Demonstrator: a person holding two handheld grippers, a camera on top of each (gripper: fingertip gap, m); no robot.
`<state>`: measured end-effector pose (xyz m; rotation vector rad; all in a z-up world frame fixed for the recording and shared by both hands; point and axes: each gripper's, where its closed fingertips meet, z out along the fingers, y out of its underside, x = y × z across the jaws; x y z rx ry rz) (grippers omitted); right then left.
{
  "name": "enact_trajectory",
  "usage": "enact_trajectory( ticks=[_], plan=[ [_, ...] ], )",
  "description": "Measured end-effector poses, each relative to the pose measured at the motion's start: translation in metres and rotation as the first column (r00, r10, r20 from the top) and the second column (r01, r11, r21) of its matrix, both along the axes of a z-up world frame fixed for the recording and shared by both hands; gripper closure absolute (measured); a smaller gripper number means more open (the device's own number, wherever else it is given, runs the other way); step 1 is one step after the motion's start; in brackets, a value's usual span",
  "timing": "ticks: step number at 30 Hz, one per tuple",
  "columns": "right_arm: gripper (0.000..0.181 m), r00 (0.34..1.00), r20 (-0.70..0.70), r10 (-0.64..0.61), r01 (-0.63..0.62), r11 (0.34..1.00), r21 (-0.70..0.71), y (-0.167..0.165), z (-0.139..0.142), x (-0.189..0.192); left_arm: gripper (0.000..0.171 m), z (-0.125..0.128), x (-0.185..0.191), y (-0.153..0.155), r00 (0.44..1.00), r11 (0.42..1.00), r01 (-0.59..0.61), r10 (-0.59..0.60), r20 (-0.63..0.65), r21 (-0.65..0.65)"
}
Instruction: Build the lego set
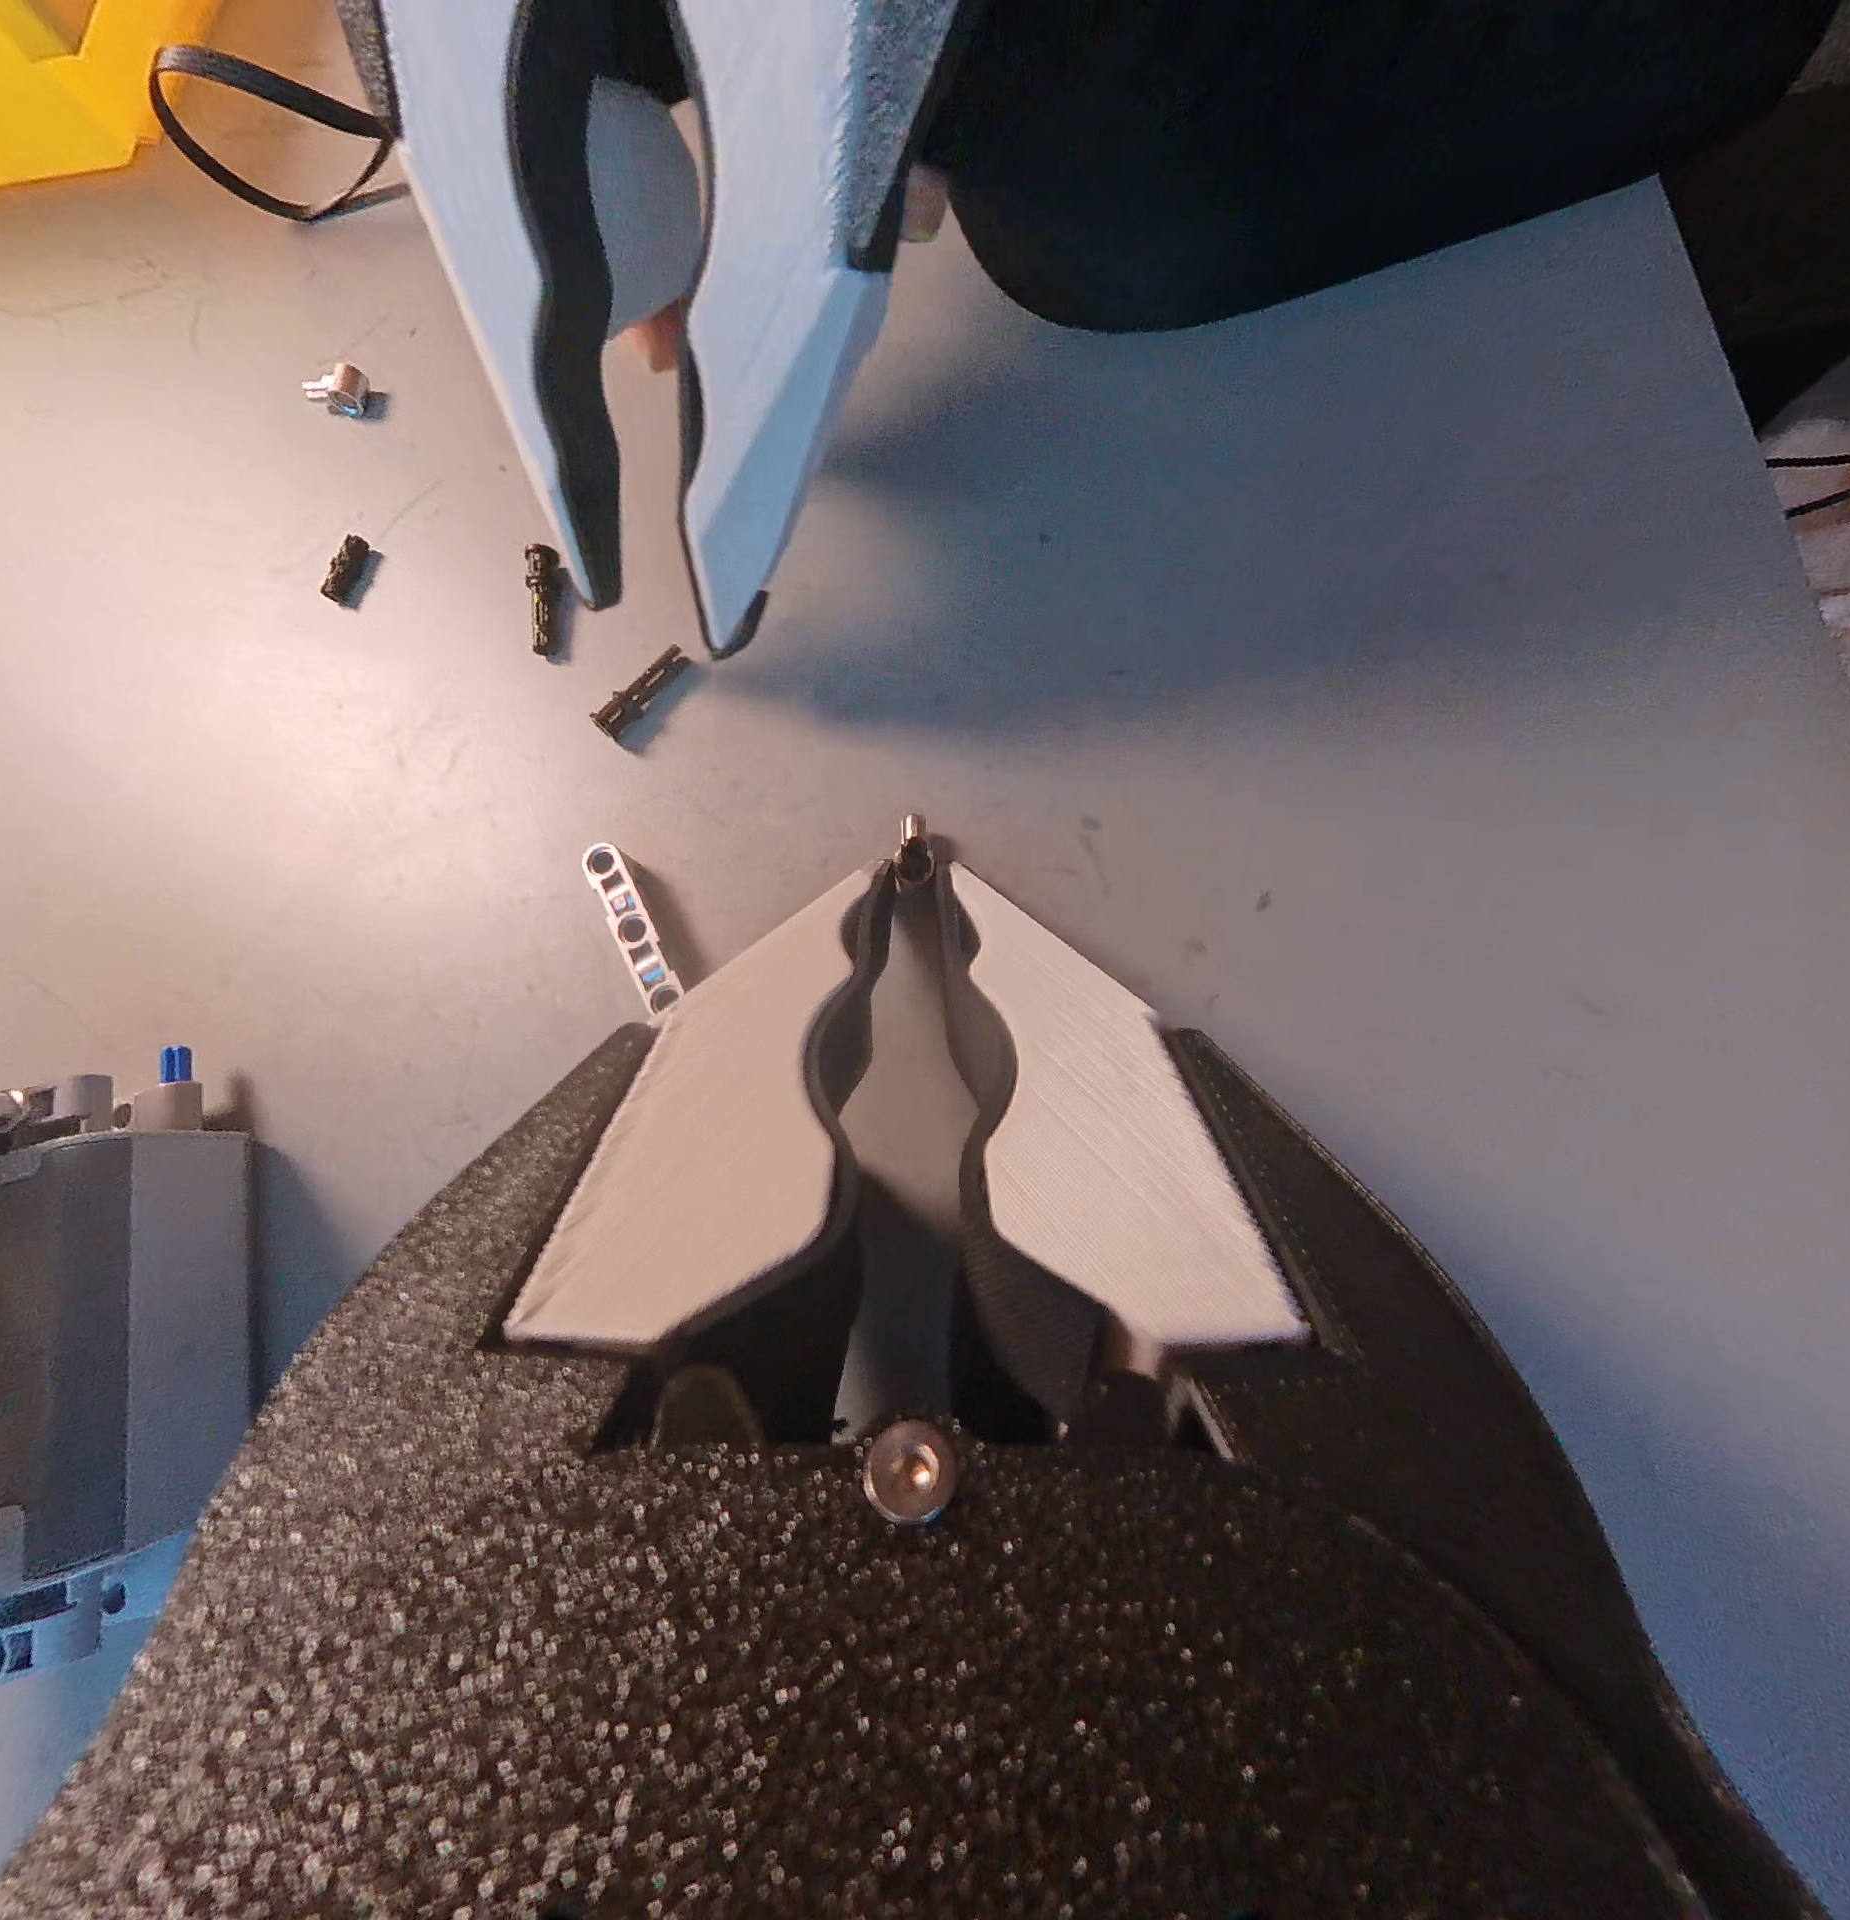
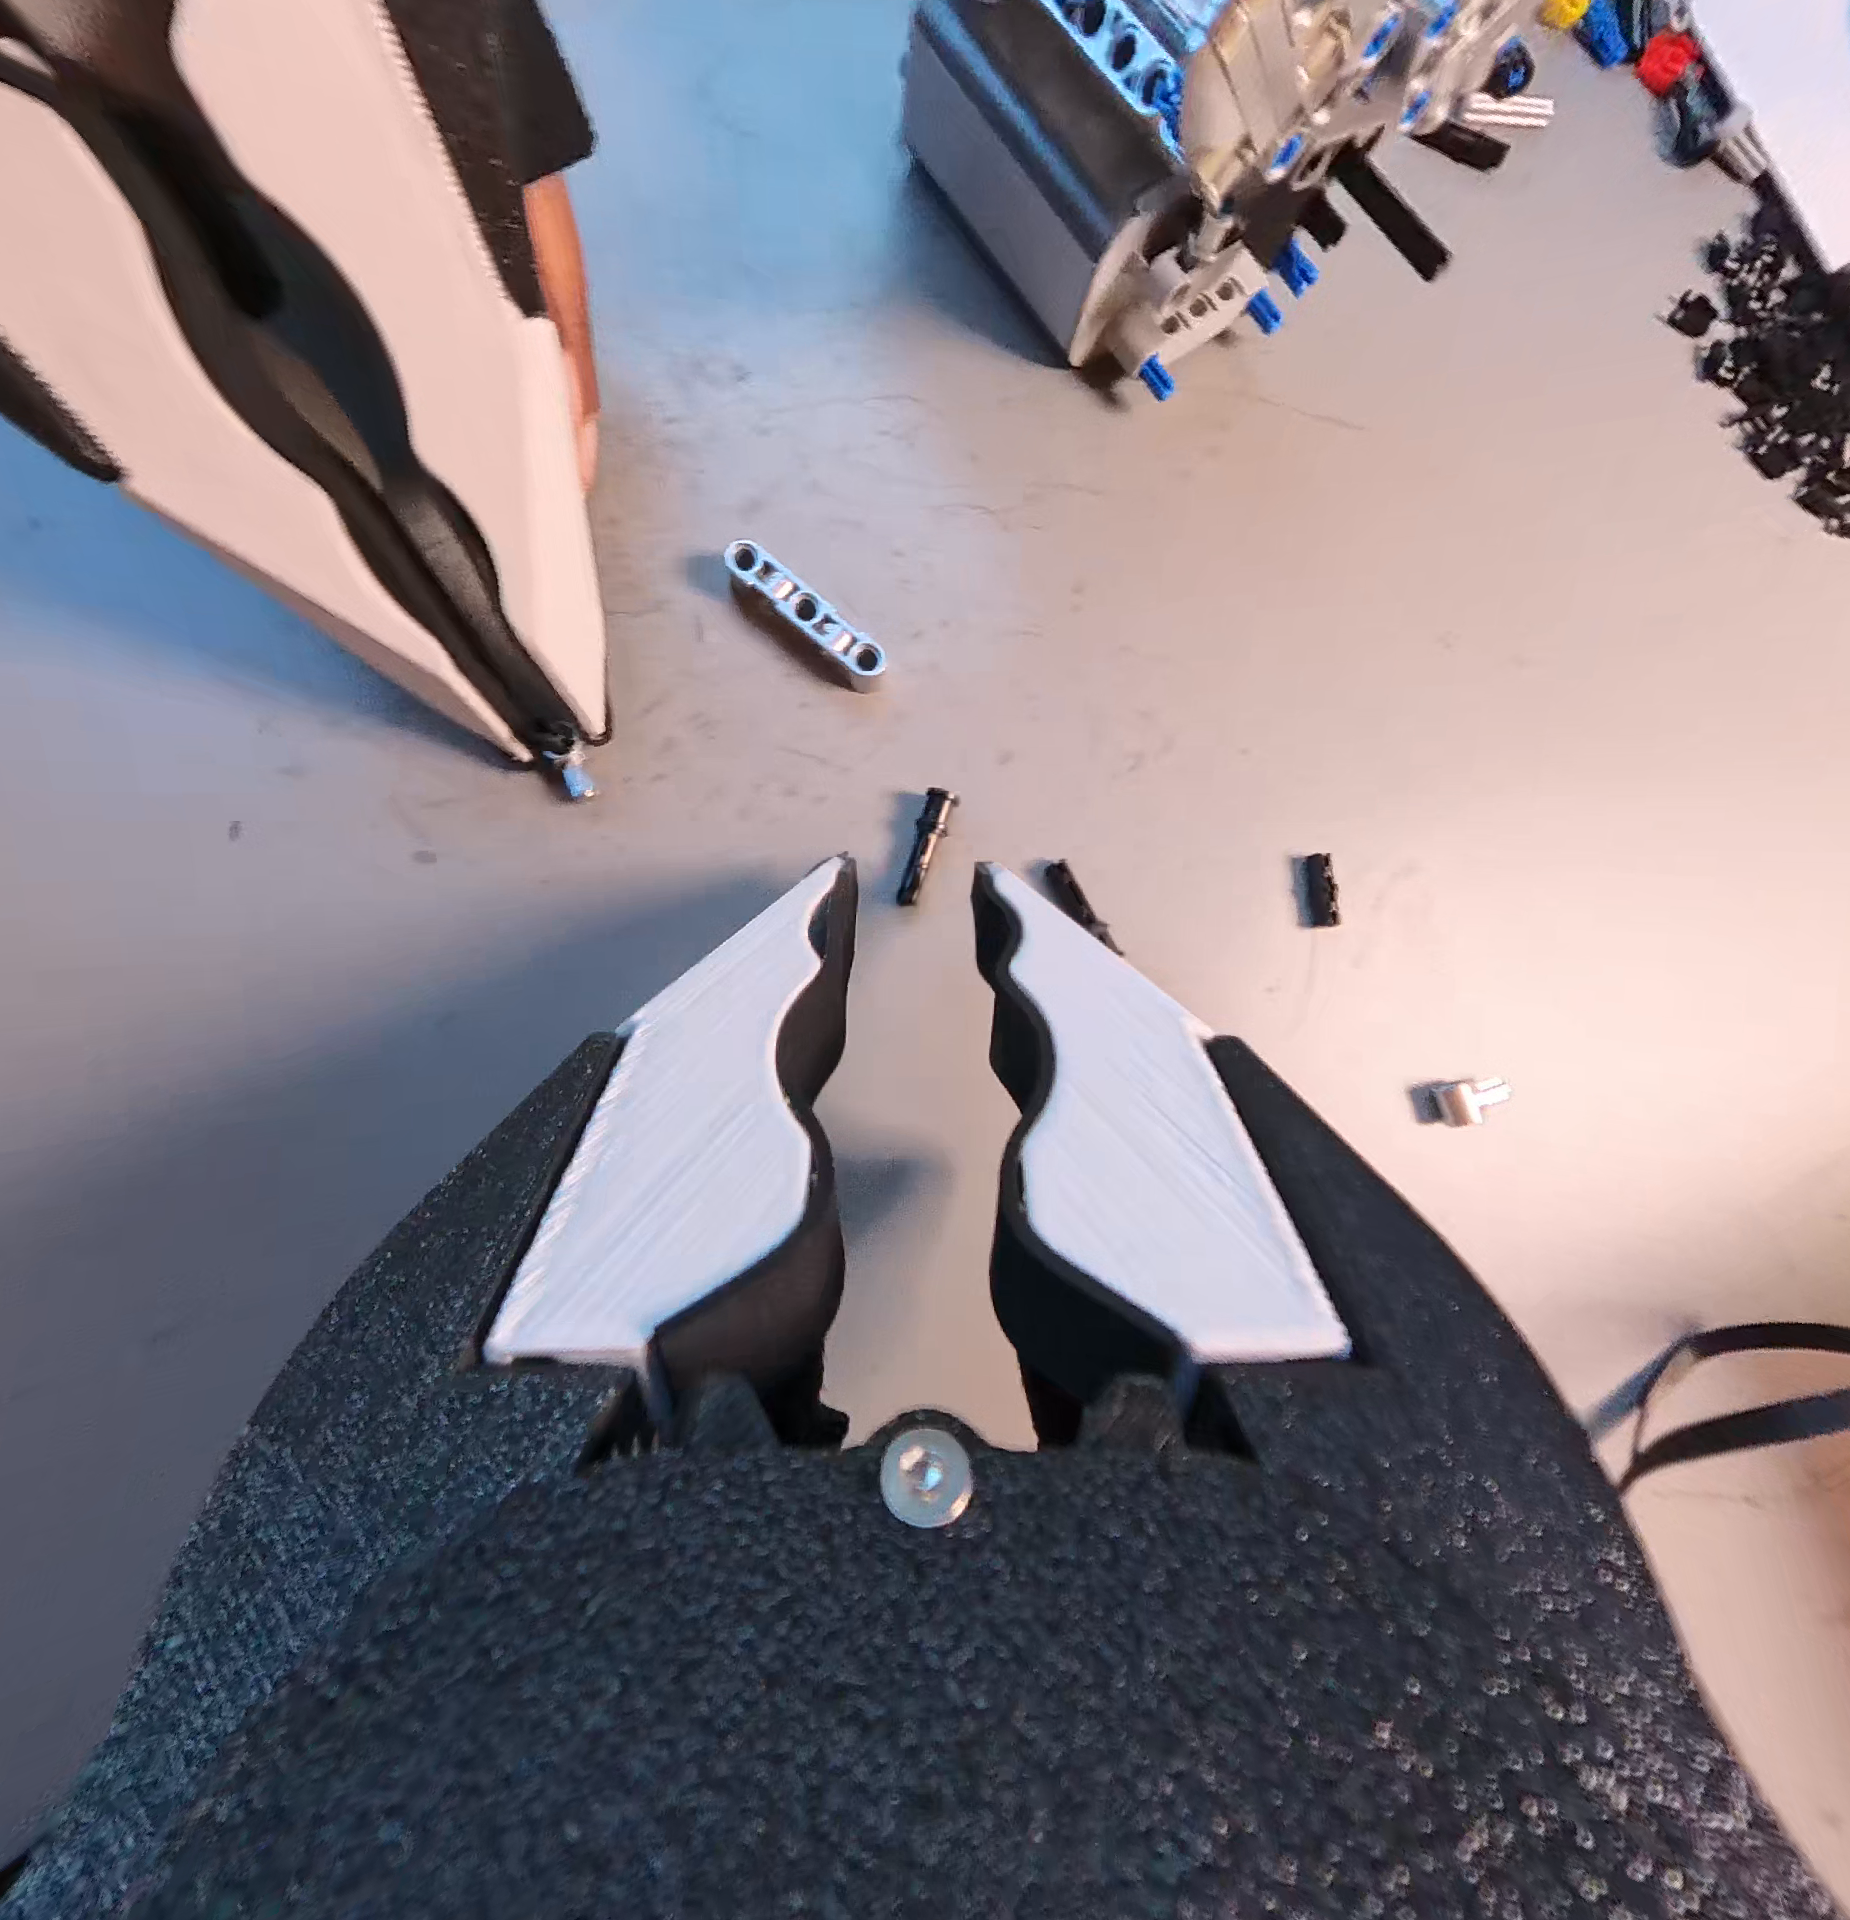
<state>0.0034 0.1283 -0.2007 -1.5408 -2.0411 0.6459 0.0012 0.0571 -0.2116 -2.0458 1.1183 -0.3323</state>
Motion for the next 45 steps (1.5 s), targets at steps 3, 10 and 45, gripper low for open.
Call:
enact_trajectory(
  ticks=[3,10,45],
  plan=[
    [0.163,1.0,0.017,-0.018,0.019,1.0,-0.023,0.004,-0.01,-0.005,0.166,0.0,-0.001,-0.001,1.0,1.0,0.007,-0.007,-0.003,0.0],
    [0.177,0.999,0.026,0.038,-0.037,0.999,-0.037,0.0,-0.011,-0.009,0.166,0.0,-0.007,-0.007,0.999,0.999,0.041,-0.041,-0.013,-0.01],
    [0.177,0.912,0.018,0.41,-0.41,0.912,0.004,-0.049,-0.012,-0.012,0.161,0.0,-0.027,-0.011,1.0,0.999,-0.006,0.007,0.031,-0.041]
  ],
)
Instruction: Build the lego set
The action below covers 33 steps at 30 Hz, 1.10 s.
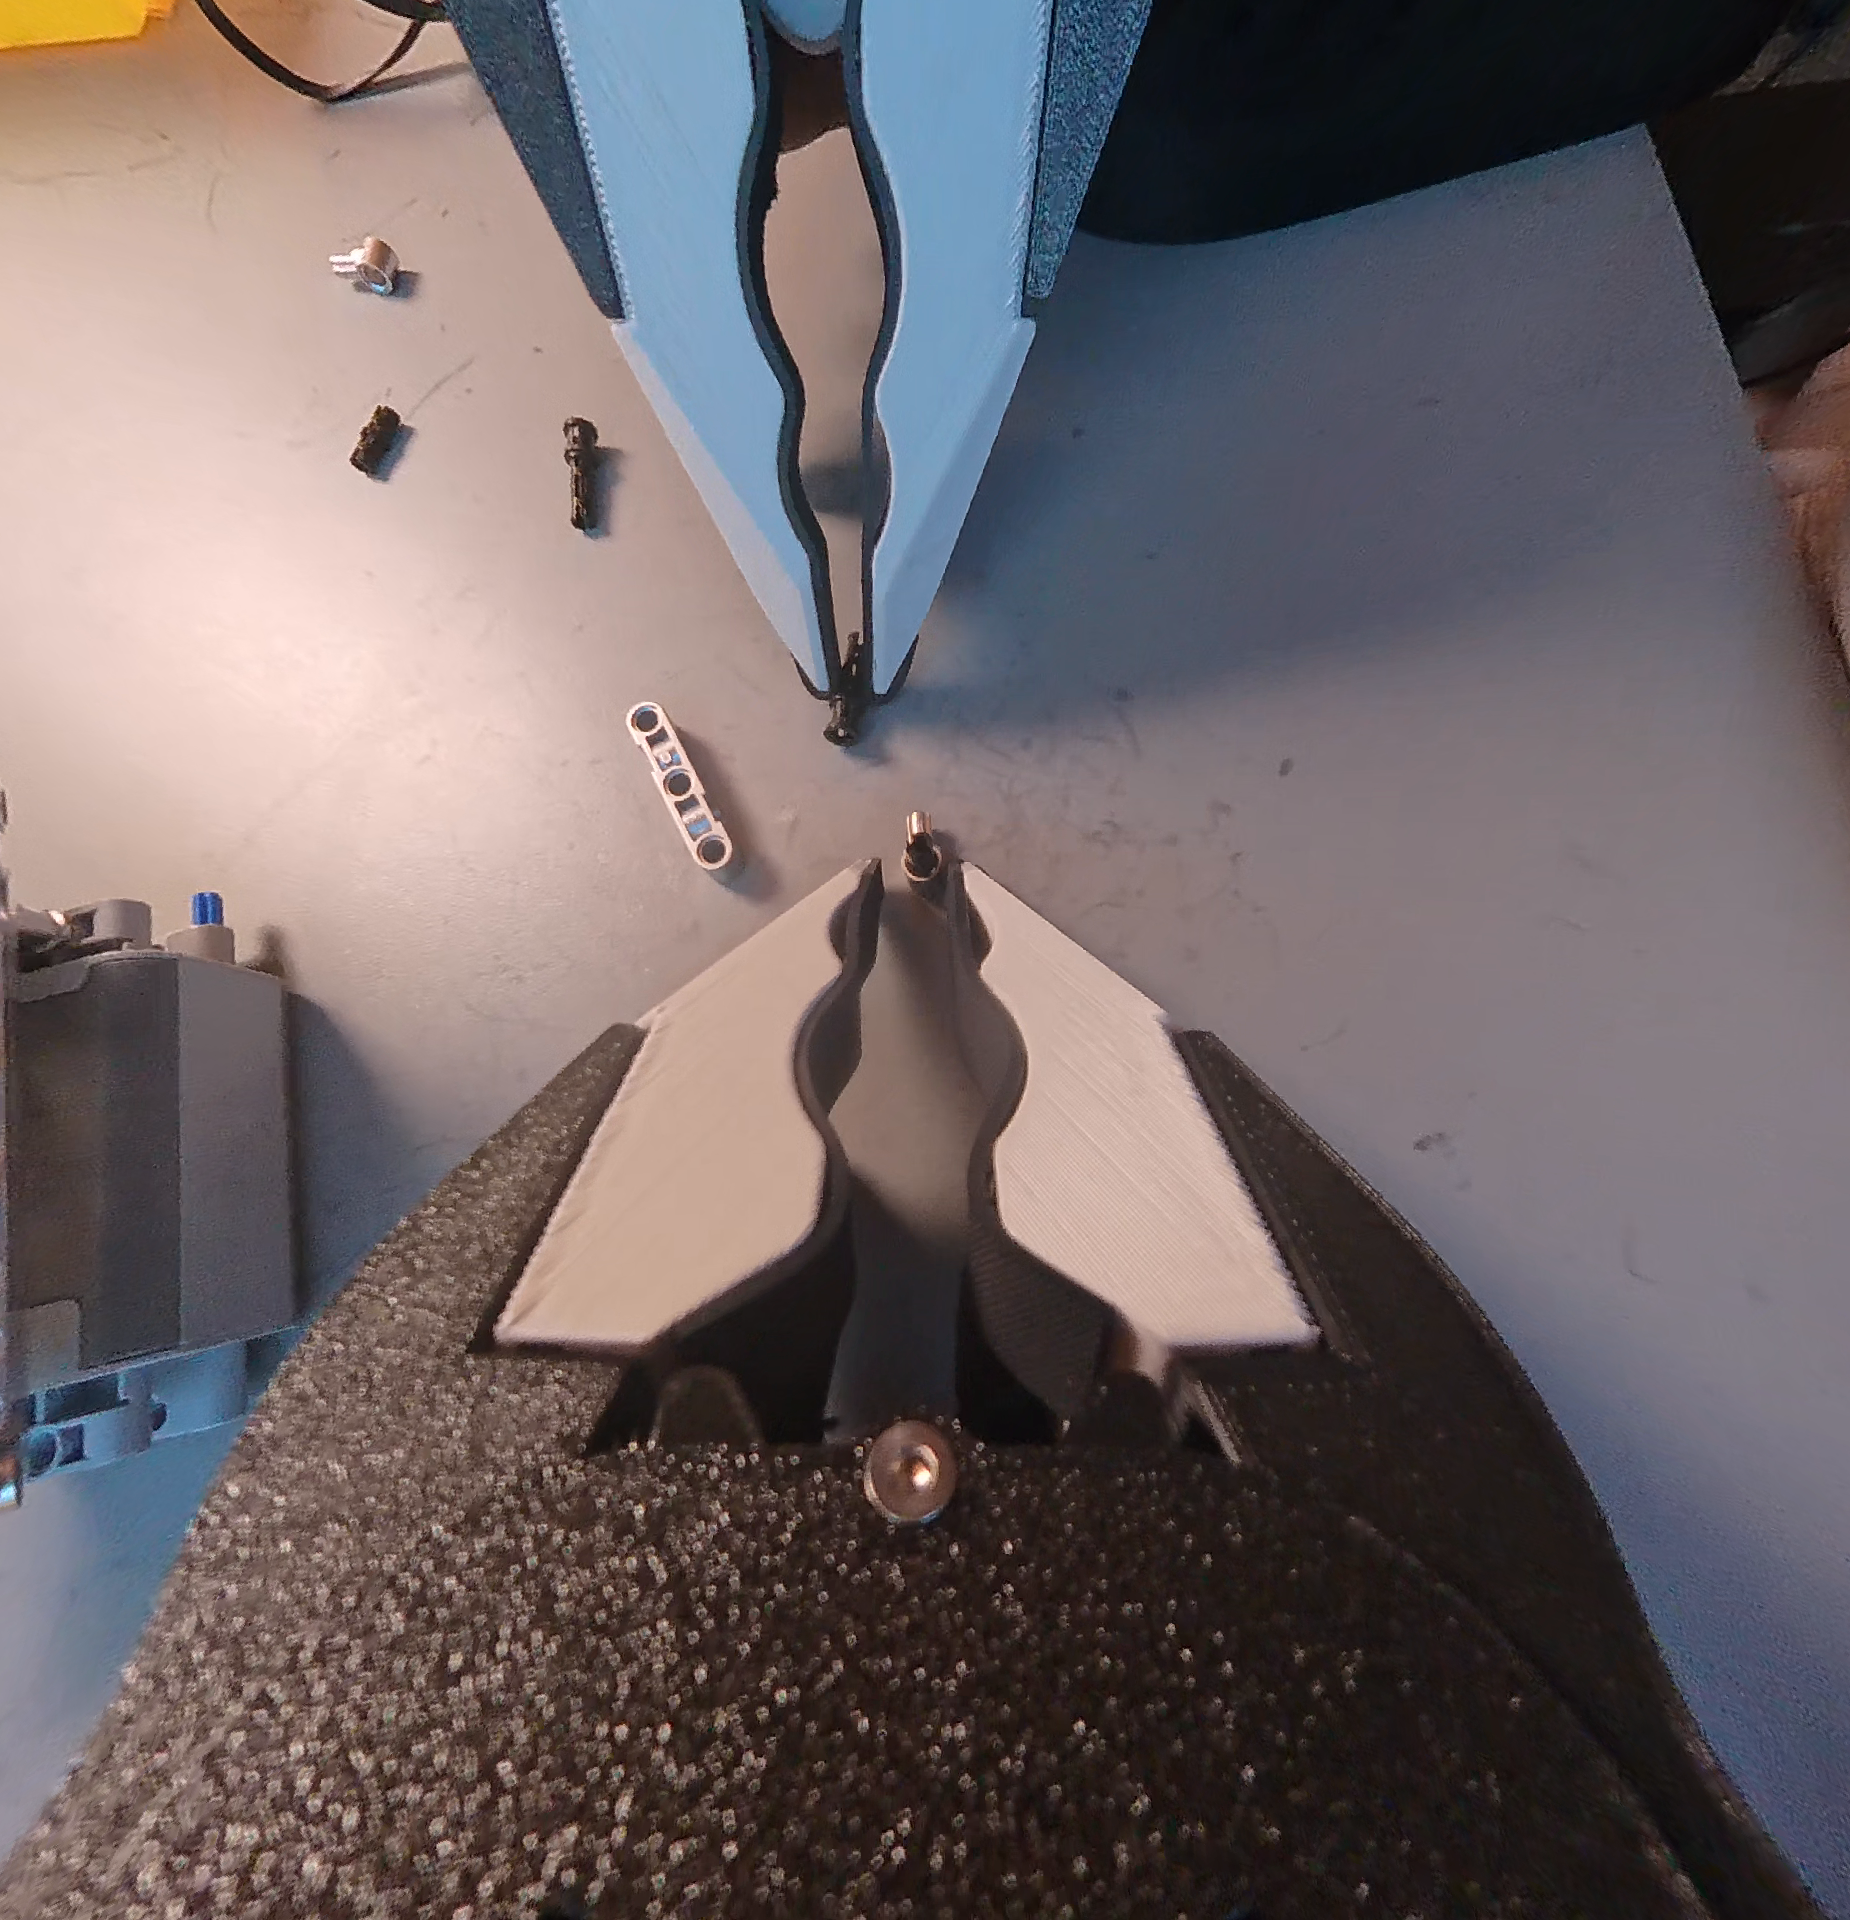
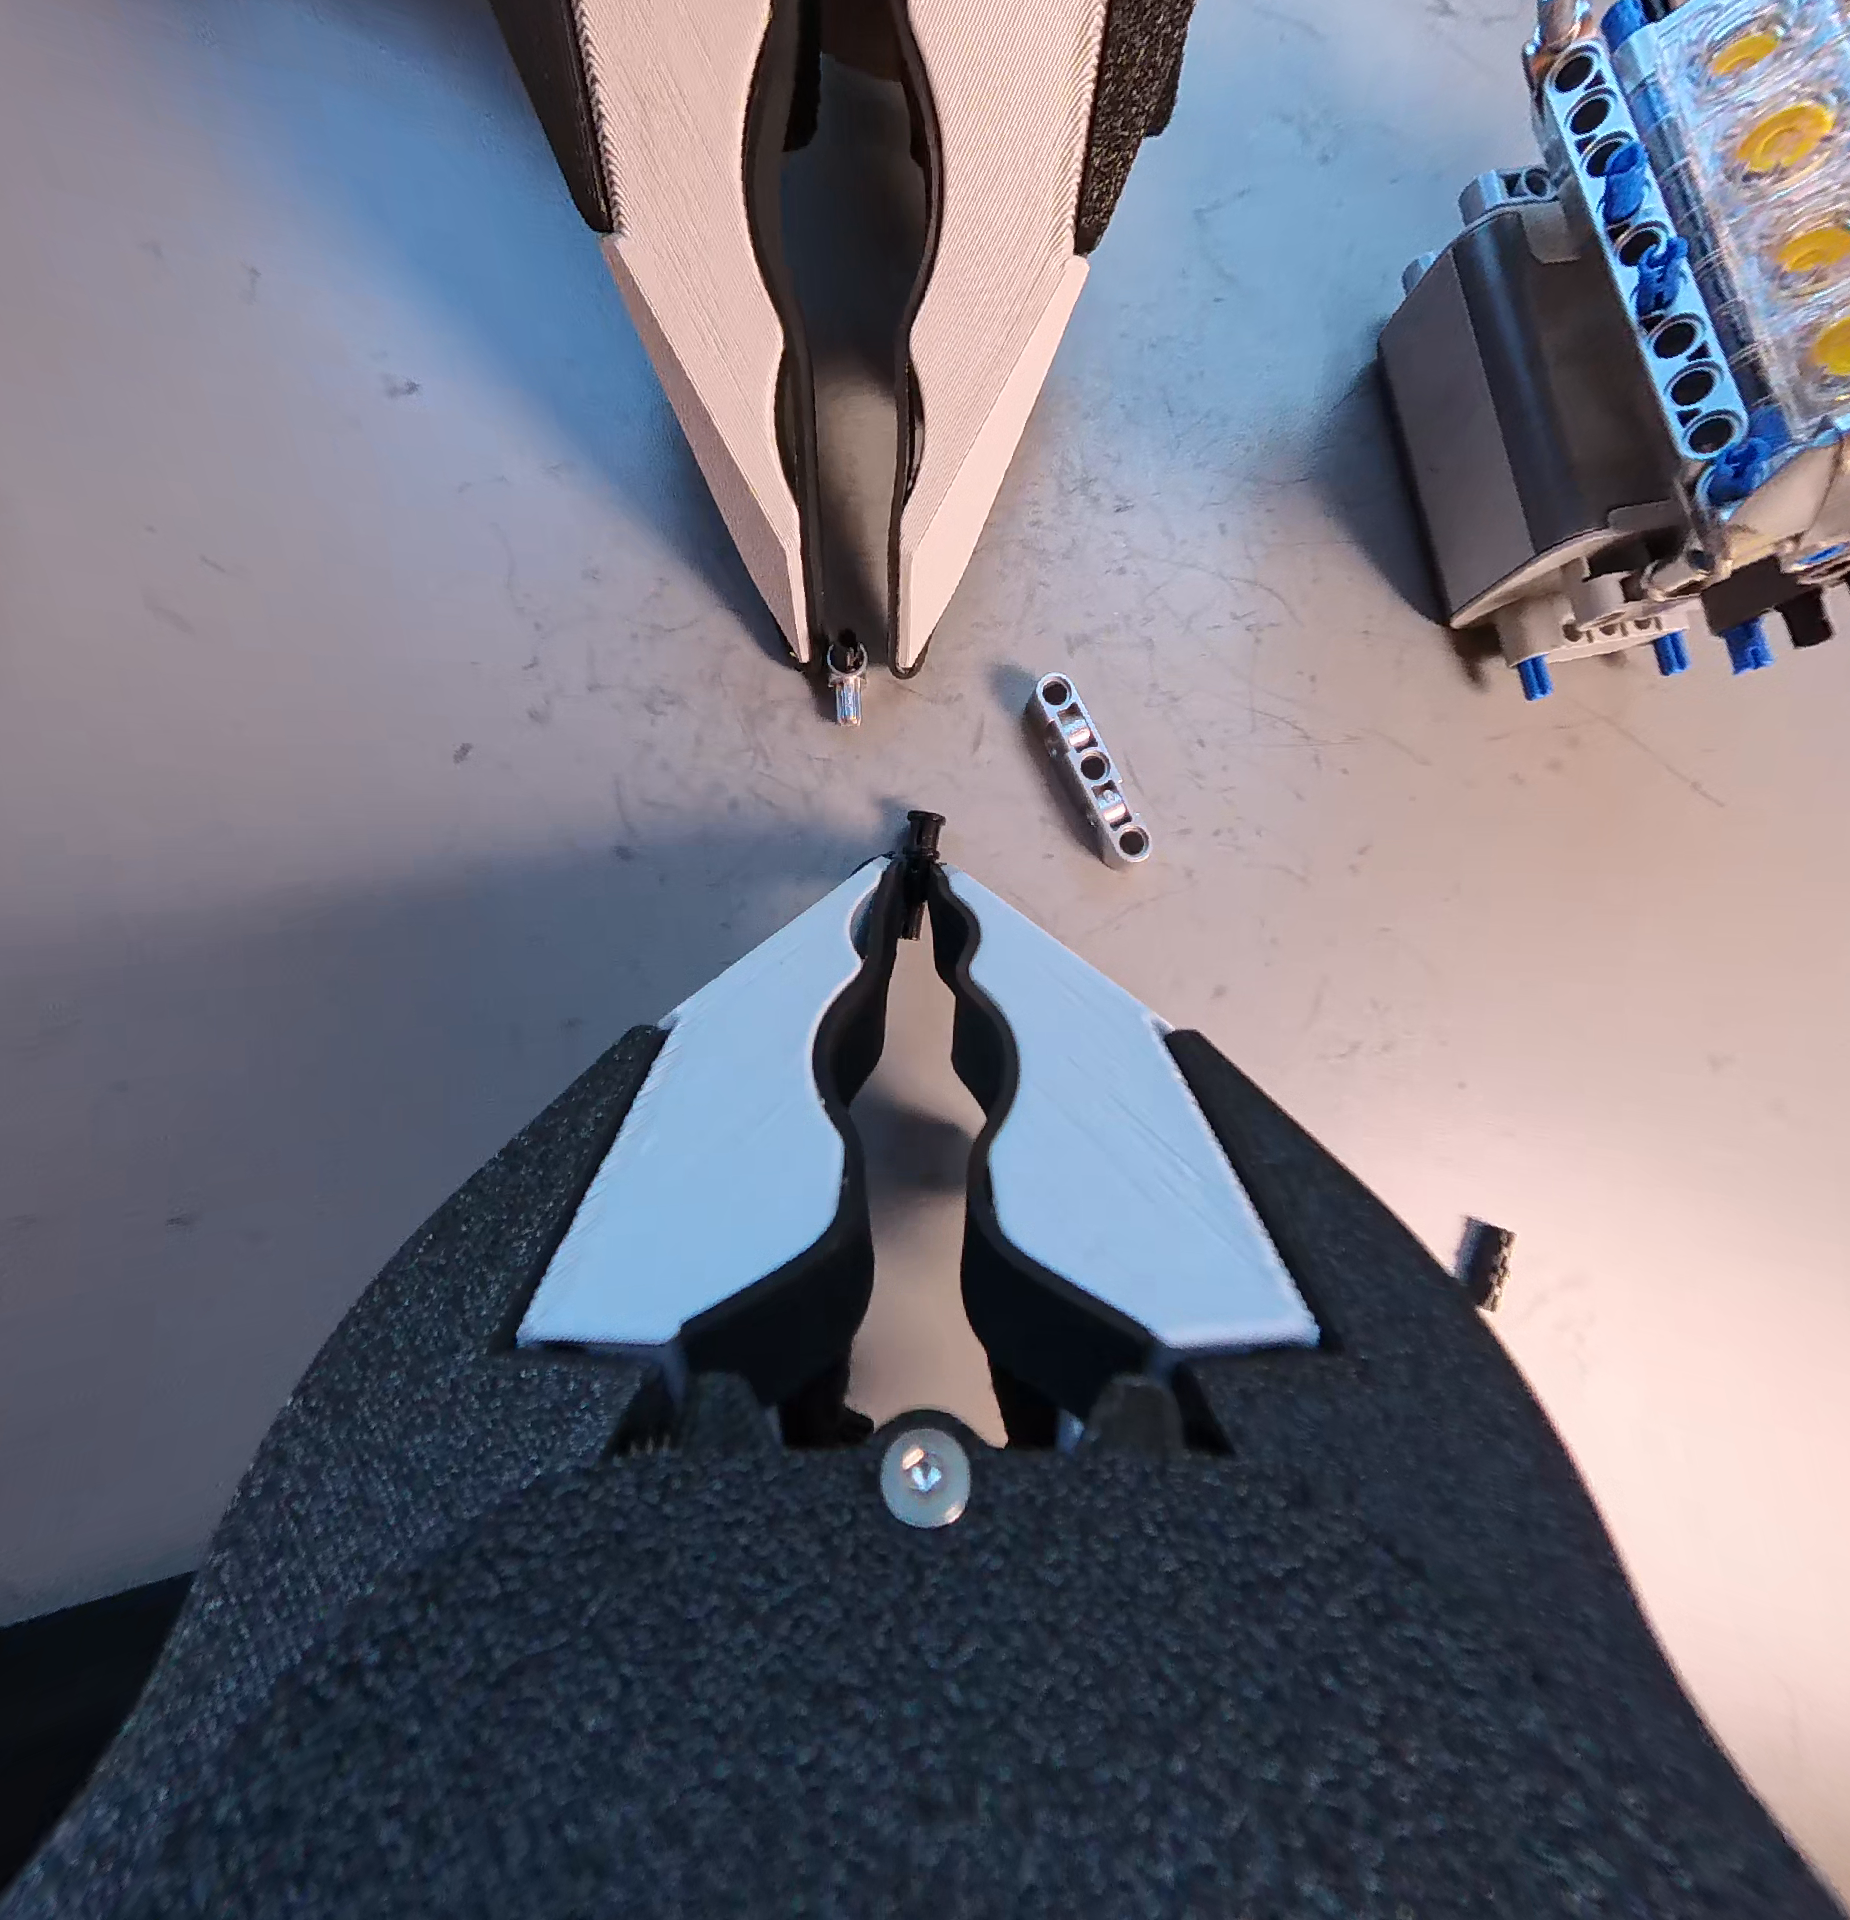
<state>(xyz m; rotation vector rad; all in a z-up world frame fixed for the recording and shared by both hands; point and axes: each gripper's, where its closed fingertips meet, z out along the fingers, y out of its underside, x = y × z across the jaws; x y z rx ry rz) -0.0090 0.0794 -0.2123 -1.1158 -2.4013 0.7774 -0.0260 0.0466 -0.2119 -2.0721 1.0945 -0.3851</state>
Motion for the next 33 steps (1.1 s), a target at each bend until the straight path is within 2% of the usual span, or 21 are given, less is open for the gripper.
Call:
enact_trajectory(
  ticks=[19,33],
  plan=[
    [0.177,1.0,0.002,0.018,-0.018,0.998,0.052,-0.001,0.0,0.009,0.164,-0.001,0.002,0.004,1.0,1.0,-0.011,0.011,-0.006,0.014],
    [0.177,0.999,-0.012,0.032,-0.031,0.999,0.043,-0.016,0.0,0.001,0.165,-0.001,0.002,0.005,1.0,1.0,-0.019,0.019,-0.005,0.013]
  ],
)
